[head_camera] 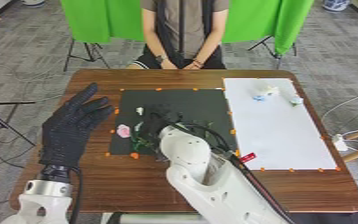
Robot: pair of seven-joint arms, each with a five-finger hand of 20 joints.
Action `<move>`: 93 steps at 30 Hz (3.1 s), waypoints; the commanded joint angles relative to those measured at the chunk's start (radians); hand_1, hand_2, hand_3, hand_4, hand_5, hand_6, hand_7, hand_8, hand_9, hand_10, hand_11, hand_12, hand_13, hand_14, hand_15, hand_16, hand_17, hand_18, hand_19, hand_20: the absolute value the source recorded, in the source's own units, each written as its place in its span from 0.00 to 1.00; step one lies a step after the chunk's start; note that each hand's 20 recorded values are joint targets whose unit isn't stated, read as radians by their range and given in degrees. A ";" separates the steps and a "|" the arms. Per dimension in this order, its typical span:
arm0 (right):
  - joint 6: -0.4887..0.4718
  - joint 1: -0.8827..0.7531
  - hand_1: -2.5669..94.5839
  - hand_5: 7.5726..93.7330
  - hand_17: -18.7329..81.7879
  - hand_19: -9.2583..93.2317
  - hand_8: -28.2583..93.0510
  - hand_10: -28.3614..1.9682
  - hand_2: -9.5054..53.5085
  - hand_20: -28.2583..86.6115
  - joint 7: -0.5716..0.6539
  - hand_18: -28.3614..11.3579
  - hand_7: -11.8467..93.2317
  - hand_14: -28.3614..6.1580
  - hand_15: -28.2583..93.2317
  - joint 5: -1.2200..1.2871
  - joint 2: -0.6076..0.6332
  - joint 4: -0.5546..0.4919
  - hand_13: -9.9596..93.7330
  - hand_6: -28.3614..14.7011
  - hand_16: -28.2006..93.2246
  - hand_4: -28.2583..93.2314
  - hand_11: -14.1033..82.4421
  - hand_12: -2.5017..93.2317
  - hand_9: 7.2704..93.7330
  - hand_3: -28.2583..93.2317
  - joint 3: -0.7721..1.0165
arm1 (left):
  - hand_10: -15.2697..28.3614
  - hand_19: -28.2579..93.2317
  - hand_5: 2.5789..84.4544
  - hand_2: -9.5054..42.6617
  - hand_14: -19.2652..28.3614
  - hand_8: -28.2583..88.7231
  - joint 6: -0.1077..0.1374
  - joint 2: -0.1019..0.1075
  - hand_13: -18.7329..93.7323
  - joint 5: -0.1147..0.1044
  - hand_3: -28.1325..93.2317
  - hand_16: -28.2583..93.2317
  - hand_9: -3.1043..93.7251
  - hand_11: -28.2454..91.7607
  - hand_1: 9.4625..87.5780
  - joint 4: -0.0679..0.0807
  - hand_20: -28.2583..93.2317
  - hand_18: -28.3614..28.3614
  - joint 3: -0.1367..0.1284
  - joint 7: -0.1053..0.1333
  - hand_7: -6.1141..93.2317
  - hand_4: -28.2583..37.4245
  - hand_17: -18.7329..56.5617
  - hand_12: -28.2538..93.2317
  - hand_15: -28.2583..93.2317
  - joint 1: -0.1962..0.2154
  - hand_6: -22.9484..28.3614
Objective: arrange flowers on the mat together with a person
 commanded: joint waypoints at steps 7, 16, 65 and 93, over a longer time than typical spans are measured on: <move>-0.102 -0.016 0.42 0.59 0.33 0.79 0.13 0.49 0.00 0.32 0.000 0.21 0.23 0.46 0.74 -0.008 -0.023 -0.024 0.70 0.62 0.30 0.00 0.47 0.18 0.74 0.90 0.024 | 0.86 0.82 0.45 0.31 1.00 0.17 0.011 -0.004 0.43 -0.003 0.87 0.14 0.44 0.46 0.17 -0.002 0.15 0.97 0.000 -0.010 0.17 0.01 0.19 0.32 0.67 0.021 0.66; 0.005 -0.005 0.40 0.58 0.33 0.78 0.13 0.47 0.00 0.33 0.002 0.20 0.23 0.45 0.75 0.061 0.017 -0.099 0.69 0.61 0.29 0.00 0.47 0.18 0.73 0.90 0.051 | 0.86 0.82 0.45 0.31 1.00 0.17 0.041 -0.001 0.43 -0.014 0.87 0.14 0.44 0.46 0.17 -0.013 0.15 0.97 -0.009 0.015 0.17 0.01 0.19 0.32 0.67 0.057 0.66; 0.383 -0.770 0.22 0.40 0.22 0.55 0.13 0.37 0.22 0.38 -0.406 0.16 0.22 0.20 0.47 1.513 0.096 -0.497 0.47 0.70 0.33 0.00 0.24 0.14 0.48 0.90 0.851 | 0.76 0.71 0.38 0.32 0.96 0.16 0.091 -0.030 0.41 0.040 0.86 0.17 0.40 0.38 0.12 0.016 0.20 0.94 -0.019 0.046 0.15 0.00 0.16 0.32 0.58 0.115 0.56; 0.410 -0.766 0.21 0.40 0.22 0.53 0.13 0.37 0.22 0.39 -0.415 0.16 0.22 0.20 0.47 1.541 0.104 -0.485 0.48 0.70 0.34 0.00 0.25 0.15 0.48 0.90 0.870 | 0.80 0.73 0.38 0.32 0.98 0.17 0.103 -0.035 0.42 0.028 0.86 0.16 0.41 0.40 0.12 0.017 0.22 0.96 -0.028 0.053 0.15 0.00 0.17 0.32 0.61 0.131 0.56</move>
